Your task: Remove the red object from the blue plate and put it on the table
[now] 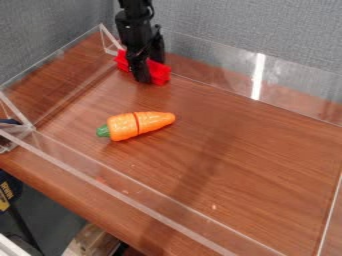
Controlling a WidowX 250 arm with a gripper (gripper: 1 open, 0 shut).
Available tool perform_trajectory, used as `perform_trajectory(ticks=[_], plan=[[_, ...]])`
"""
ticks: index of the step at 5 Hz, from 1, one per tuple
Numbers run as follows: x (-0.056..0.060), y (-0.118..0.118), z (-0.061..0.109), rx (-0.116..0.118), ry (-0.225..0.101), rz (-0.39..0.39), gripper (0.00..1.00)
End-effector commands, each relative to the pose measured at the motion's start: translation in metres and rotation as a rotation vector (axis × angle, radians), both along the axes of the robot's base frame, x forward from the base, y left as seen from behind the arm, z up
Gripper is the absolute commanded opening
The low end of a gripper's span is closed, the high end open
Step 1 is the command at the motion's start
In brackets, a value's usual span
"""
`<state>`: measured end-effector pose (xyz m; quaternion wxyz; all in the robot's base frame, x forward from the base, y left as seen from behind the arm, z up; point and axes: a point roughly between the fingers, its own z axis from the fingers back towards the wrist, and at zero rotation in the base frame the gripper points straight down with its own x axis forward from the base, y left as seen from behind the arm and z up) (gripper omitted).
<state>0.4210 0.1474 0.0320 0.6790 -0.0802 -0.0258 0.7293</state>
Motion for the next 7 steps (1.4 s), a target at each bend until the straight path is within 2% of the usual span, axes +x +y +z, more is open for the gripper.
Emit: perform_trajectory(ticks=[1, 3, 6, 7], plan=[[0.002, -0.005, 0.010, 0.013, -0.042, -0.029, 0.00], [0.002, 0.000, 0.013, 0.001, -0.042, 0.005, 0.00], [-0.016, 0.030, 0.016, -0.012, -0.042, -0.056, 0.00], [-0.010, 0.025, 0.016, -0.017, -0.041, -0.046, 0.00]])
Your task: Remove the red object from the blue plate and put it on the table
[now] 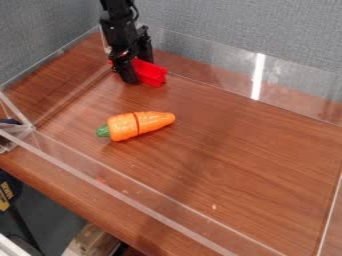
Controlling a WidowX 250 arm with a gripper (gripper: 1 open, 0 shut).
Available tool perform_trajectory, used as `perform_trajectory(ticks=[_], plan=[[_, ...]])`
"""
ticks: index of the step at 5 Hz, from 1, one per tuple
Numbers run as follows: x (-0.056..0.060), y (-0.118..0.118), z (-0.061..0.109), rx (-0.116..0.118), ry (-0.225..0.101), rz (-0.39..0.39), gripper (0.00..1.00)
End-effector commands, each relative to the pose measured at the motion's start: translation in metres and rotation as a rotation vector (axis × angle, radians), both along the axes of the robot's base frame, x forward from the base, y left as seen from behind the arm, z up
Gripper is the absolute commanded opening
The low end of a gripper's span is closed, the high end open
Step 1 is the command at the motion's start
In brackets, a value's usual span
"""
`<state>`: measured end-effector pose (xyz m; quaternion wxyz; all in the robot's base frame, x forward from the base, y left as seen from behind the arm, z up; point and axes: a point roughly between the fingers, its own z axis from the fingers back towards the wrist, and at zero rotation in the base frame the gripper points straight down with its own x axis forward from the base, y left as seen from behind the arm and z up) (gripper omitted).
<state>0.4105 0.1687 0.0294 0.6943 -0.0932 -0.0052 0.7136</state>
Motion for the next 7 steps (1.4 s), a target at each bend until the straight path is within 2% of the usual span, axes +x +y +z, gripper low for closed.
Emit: perform_trajectory(ticks=[1, 3, 5, 6, 7], plan=[[-0.001, 0.002, 0.023, 0.015, -0.052, 0.012, 0.00], [-0.015, -0.004, 0.042, -0.012, -0.059, 0.021, 0.00], [-0.026, 0.005, 0.069, -0.051, -0.068, -0.019, 0.00], [-0.030, 0.009, 0.076, -0.059, -0.071, -0.042, 0.00], [-0.030, 0.012, 0.077, -0.079, -0.076, -0.087, 0.00]])
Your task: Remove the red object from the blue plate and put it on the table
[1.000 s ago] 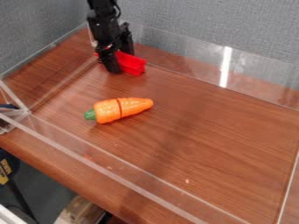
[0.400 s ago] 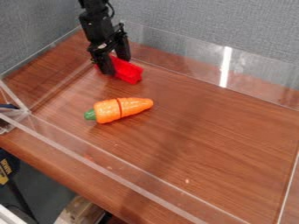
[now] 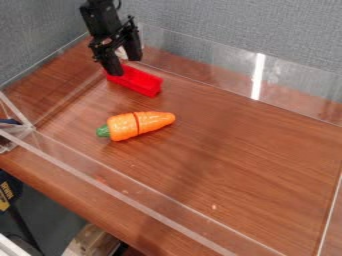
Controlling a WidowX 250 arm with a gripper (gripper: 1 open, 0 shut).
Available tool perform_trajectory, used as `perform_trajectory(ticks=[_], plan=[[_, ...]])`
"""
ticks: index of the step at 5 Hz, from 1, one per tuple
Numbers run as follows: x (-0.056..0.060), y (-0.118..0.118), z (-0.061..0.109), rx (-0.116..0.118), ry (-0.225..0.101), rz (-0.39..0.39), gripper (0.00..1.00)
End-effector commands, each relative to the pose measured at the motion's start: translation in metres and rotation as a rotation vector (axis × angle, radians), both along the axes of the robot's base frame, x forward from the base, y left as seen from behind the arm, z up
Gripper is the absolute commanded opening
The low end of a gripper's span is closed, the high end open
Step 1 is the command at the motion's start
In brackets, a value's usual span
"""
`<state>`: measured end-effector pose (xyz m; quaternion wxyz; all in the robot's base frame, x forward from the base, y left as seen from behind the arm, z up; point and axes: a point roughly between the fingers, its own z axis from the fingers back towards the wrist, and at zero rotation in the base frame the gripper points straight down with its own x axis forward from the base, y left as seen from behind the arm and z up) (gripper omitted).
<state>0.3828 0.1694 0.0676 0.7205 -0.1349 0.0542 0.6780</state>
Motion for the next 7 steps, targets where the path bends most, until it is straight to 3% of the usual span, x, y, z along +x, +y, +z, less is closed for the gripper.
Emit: perform_trajectory(ticks=[1, 3, 5, 7], plan=[[-0.002, 0.014, 0.027, 0.061, -0.098, -0.027, 0.00], [-0.005, 0.008, 0.010, 0.072, -0.105, -0.110, 0.00], [0.004, 0.002, -0.002, 0.092, -0.105, -0.079, 0.00], [0.012, 0.000, 0.001, 0.105, -0.109, -0.118, 0.00]])
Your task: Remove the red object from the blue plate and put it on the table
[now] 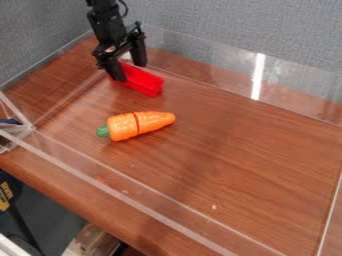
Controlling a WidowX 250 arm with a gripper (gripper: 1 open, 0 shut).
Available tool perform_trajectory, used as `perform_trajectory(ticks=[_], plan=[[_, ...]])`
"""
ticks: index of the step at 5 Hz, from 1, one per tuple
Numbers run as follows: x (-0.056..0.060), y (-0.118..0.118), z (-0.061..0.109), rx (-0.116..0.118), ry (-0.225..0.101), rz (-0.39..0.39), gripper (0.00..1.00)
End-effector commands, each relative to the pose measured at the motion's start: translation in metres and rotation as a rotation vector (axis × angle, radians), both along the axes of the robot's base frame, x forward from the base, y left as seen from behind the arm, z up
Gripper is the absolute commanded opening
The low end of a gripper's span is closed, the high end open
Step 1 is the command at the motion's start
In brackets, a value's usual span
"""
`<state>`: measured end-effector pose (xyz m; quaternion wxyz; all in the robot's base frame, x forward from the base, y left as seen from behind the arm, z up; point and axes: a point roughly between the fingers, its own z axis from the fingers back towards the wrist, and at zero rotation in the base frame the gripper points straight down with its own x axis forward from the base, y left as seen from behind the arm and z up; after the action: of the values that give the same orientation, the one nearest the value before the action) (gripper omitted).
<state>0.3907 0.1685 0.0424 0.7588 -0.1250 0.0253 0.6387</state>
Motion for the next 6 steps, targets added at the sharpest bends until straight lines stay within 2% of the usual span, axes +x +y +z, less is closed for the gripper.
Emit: perform_trajectory(ticks=[1, 2, 3, 5, 6], plan=[[0.008, 0.005, 0.035, 0.034, -0.072, -0.037, 0.00], [0.003, 0.003, 0.036, 0.023, -0.078, -0.050, 0.00], [-0.002, 0.002, 0.043, -0.003, -0.091, -0.062, 0.00], [-0.012, 0.004, 0.035, -0.009, -0.098, -0.118, 0.00], [-0.015, 0.004, 0.046, -0.021, -0.106, -0.130, 0.00]])
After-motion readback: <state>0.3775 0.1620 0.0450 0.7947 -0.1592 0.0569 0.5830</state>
